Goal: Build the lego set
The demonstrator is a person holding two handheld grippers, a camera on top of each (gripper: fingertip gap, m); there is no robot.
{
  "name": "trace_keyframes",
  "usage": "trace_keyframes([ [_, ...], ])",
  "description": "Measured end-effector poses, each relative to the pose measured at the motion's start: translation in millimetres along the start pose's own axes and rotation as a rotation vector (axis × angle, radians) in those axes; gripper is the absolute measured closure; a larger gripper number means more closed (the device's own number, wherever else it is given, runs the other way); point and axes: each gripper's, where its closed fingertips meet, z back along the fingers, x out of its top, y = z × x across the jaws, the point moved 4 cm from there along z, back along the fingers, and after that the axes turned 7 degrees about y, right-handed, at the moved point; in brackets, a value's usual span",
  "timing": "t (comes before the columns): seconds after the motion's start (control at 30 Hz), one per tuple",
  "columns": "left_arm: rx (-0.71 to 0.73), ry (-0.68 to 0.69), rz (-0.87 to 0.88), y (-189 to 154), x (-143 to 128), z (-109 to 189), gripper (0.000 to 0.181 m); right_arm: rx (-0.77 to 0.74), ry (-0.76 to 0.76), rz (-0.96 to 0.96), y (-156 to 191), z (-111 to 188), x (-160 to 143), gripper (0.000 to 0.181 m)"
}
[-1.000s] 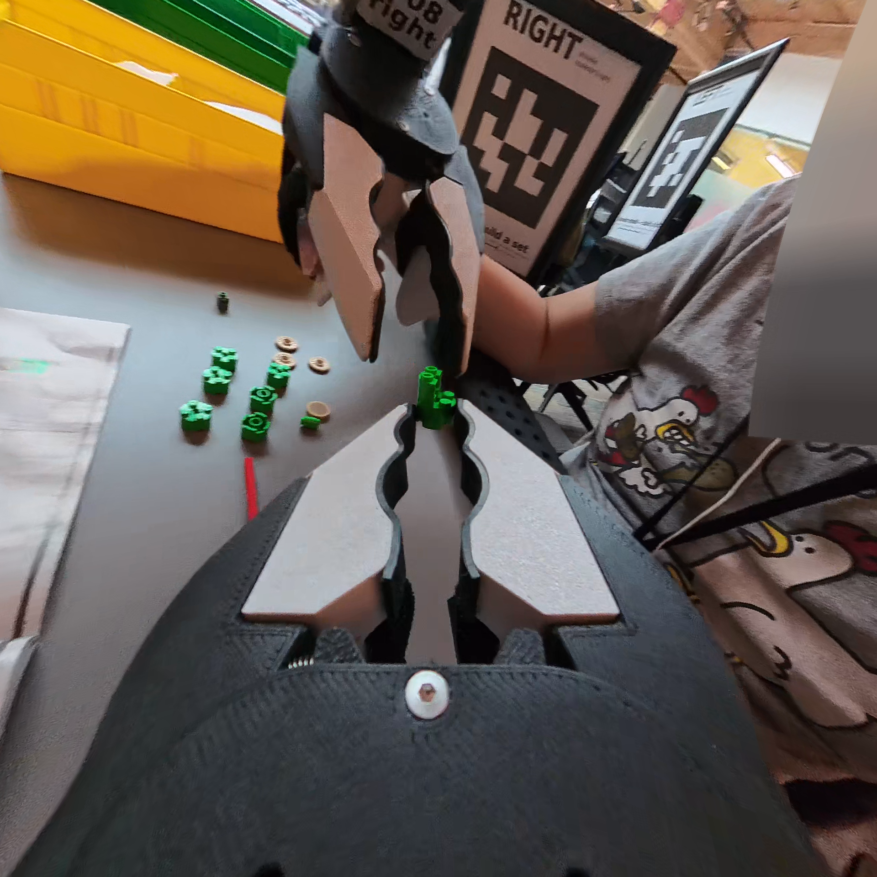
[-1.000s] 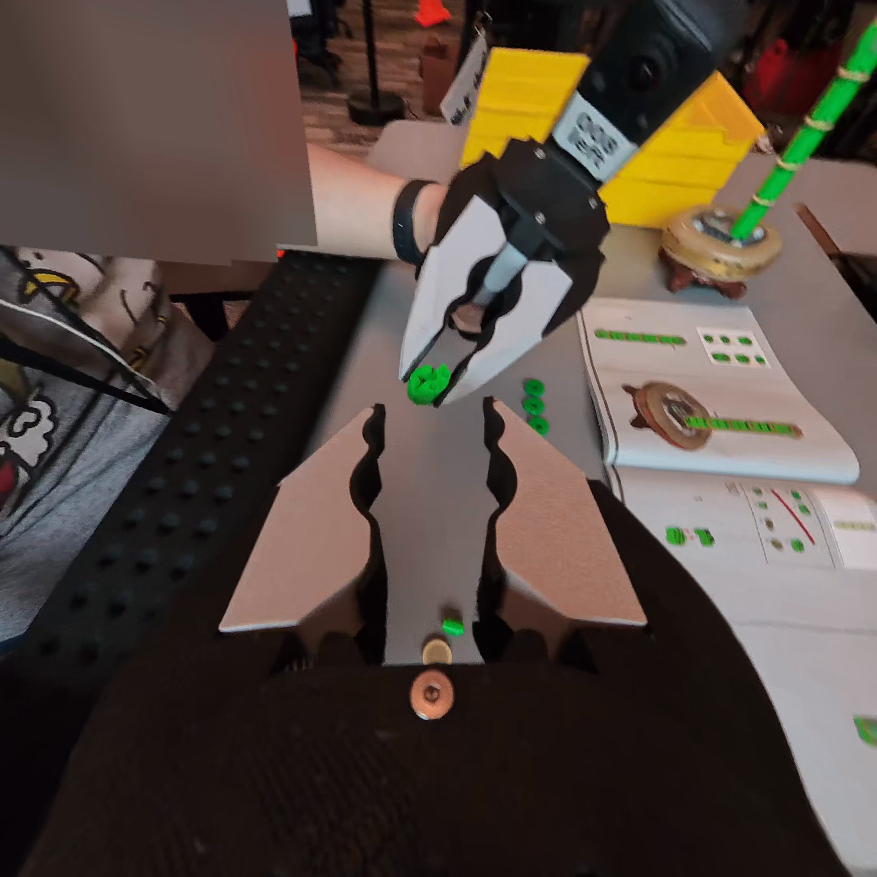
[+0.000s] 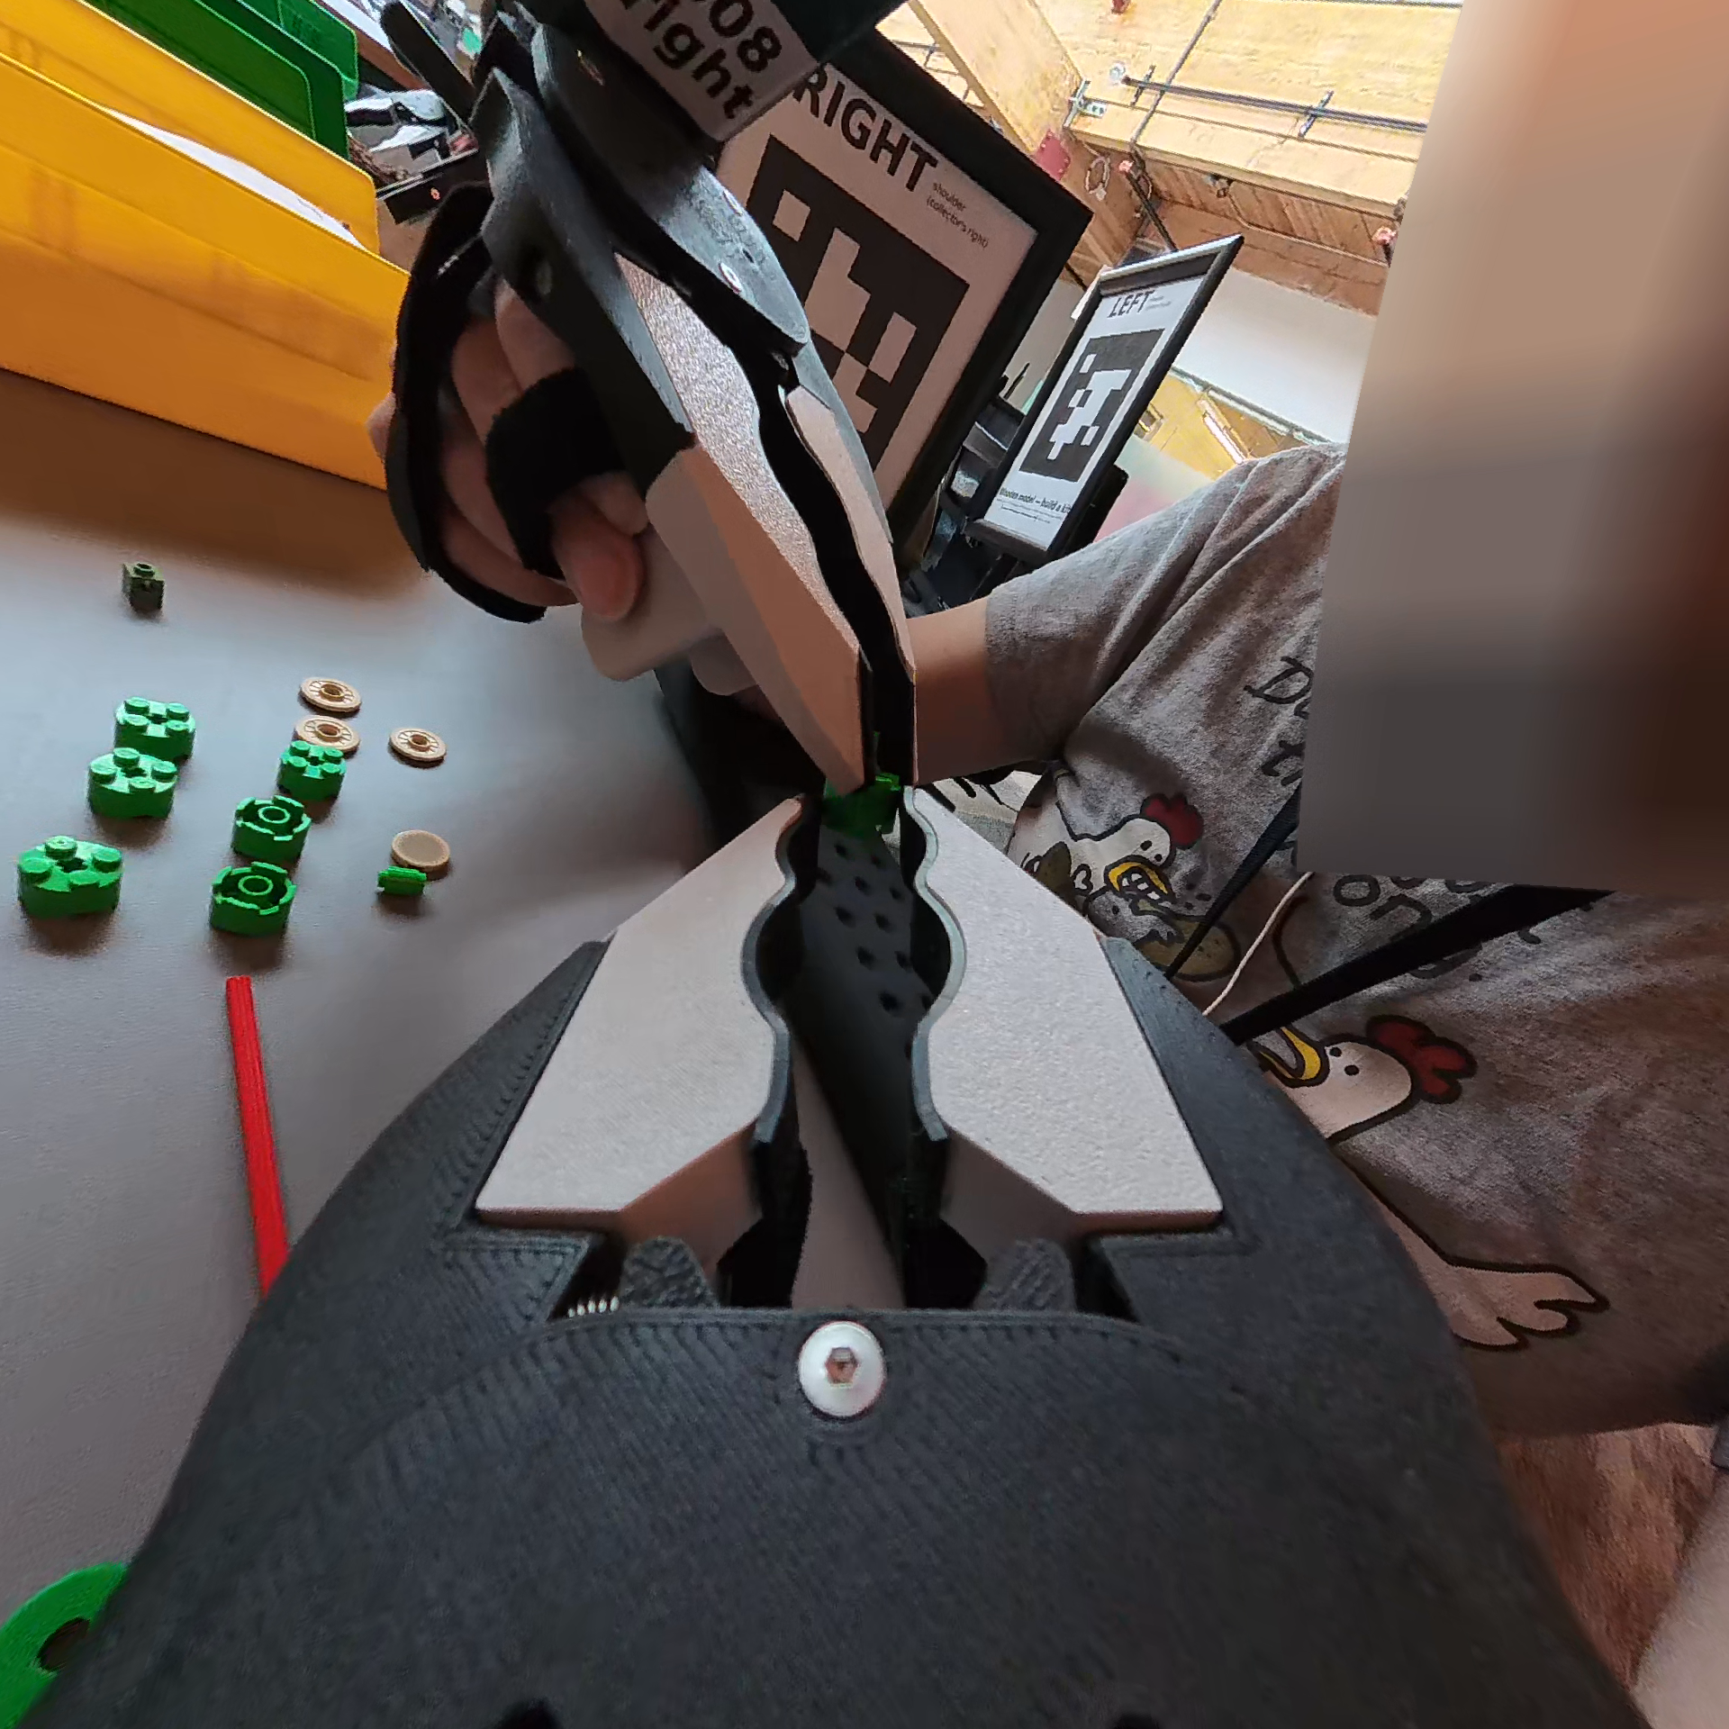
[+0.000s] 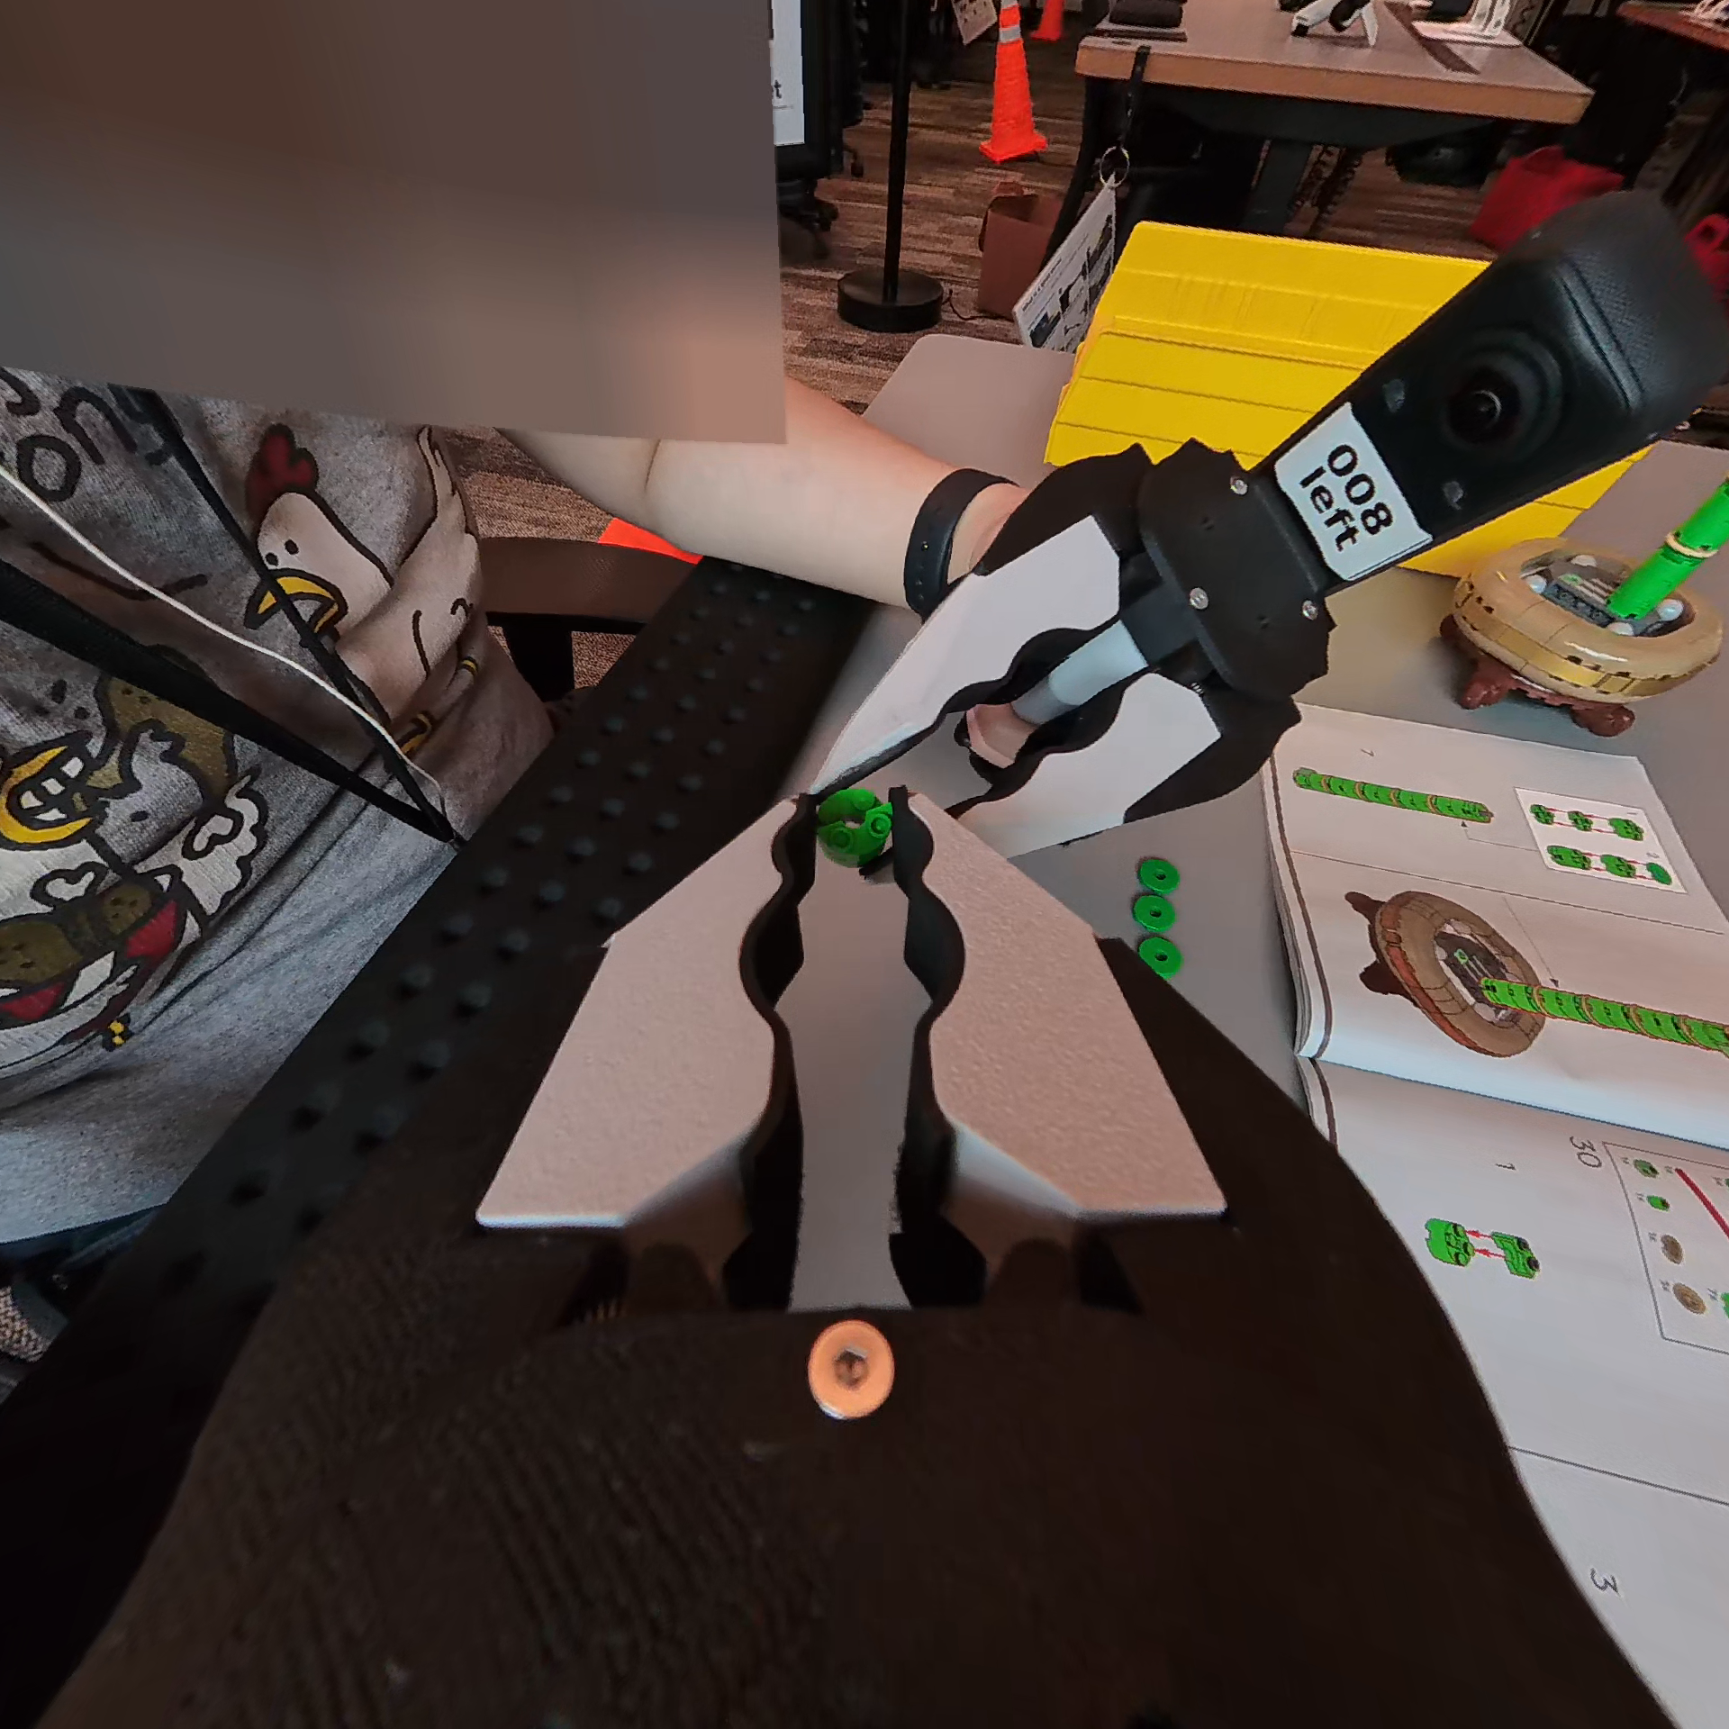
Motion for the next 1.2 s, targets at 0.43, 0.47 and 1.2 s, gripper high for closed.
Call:
trace_keyframes([
  [0.43, 0.193, 0.026, -0.09, 11.7, 0.3, 6.9, 0.167, -0.064, 0.022, -0.04, -10.7, 7.8, -9.0, 0.16],
  [0.47, 0.22, 0.023, -0.103, 13.2, 1.0, 8.3, 0.167, -0.074, 0.02, -0.044, -12.0, 10.1, -9.6, 0.16],
  [1.2, 0.763, -0.029, -0.361, 44.2, 14.8, 33.6, 0.167, -0.285, 0.049, -0.202, -41.3, 56.0, -42.5, 0.155],
])
